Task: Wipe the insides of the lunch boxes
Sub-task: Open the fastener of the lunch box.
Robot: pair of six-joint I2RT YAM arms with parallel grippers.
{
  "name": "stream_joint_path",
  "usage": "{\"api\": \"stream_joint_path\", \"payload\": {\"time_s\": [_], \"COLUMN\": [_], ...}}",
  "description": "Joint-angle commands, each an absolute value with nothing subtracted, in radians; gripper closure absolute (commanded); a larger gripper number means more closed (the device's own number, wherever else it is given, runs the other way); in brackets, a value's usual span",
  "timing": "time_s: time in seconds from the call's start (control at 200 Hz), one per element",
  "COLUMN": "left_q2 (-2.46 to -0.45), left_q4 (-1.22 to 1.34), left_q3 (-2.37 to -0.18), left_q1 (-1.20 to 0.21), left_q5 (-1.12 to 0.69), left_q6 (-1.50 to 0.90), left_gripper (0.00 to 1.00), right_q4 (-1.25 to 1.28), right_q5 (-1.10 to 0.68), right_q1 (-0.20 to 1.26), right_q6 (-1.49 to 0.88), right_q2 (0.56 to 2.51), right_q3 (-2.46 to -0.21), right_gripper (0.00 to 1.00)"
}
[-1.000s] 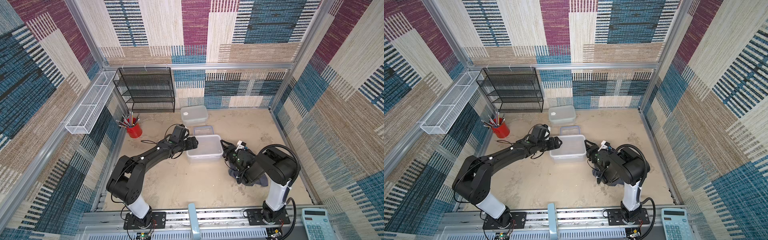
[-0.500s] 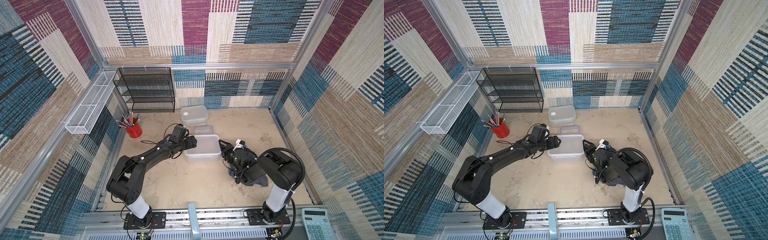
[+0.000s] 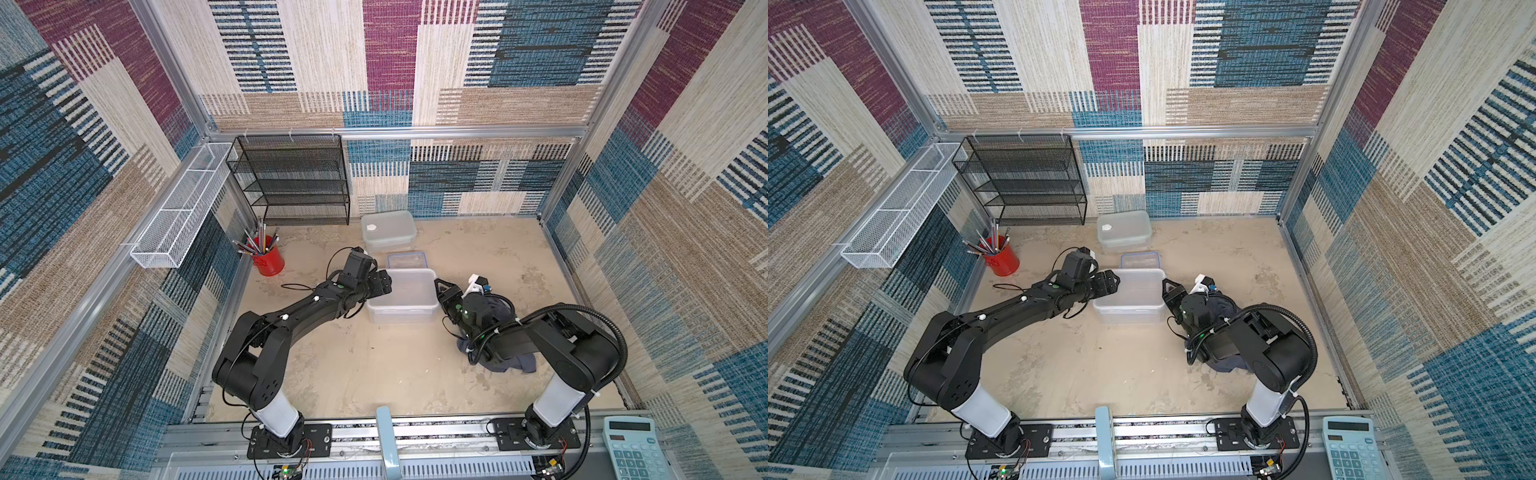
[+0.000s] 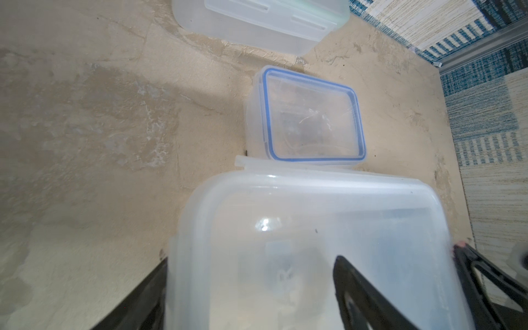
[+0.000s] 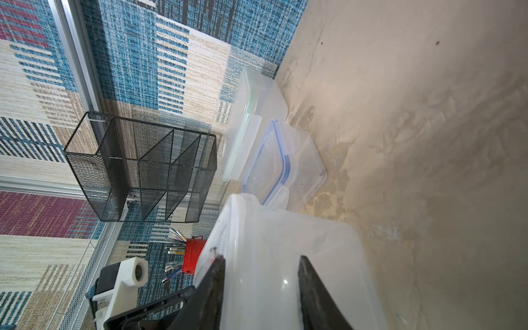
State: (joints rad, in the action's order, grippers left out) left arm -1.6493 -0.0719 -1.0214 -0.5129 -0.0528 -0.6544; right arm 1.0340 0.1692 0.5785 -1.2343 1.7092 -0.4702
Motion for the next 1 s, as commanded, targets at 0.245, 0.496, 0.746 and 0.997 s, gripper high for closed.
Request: {"api": "stream_joint_path", "payload": {"time_s": [0.245,0.496,0.746,0.997], "left_q2": [-1.659,-1.663,-1.66,-1.663], "left_q4": [-0.213,-0.212,-0.215,-0.225], "left_q3": [-0.999,-0.993,-0.985,-0.986], "left_q1": [-0.545,-0.548,-0.548,-0.547], "left_q5": [-0.252,-0.251,-0.237,-0.212], "left_q6": [-0.597,-0.599,-0.599,-0.587], "left_gripper": [0.15,0.15,0.15,0.15], "right_q4": [0.872,0.795,0.697,0.684], "right_q5": [0.169,0.203,0.248,0.22], "right_q1": [0.623,0.626,0.629,0.63], "right_q6": [-1.013,-0.954,-0.898,-0.88], "right_q2": [1.636,1.617,1.556,1.519], "right_q3": [-0.523,-0.553,-0.571,-0.575], "right_gripper": [1.0,1.0,1.0,0.78]}}
